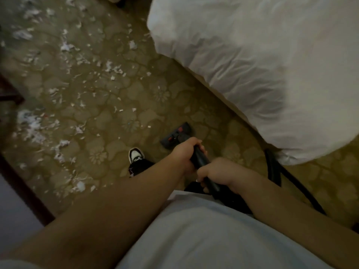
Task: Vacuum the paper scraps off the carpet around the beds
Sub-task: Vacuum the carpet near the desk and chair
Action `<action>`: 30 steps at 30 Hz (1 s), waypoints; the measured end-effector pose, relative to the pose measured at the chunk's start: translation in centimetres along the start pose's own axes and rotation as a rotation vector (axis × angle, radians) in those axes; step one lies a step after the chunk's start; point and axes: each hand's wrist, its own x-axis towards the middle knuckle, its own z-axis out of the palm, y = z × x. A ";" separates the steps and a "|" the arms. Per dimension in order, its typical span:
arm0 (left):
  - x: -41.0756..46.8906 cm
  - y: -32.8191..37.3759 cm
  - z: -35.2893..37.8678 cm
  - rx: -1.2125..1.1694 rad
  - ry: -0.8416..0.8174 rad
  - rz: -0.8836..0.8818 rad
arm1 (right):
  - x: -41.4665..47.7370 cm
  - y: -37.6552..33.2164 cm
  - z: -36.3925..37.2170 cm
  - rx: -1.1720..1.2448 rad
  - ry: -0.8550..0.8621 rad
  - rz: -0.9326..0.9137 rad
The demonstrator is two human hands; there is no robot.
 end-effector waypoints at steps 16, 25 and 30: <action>-4.0 30.5 -27.9 -0.195 0.127 0.190 | 10.5 -33.1 24.4 -0.233 -0.148 -0.108; -5.1 38.8 -33.9 -0.257 0.216 0.235 | 12.5 -41.8 29.6 -0.274 -0.188 -0.166; -4.4 39.3 -33.0 -0.312 0.206 0.215 | 13.0 -42.7 28.2 -0.346 -0.180 -0.144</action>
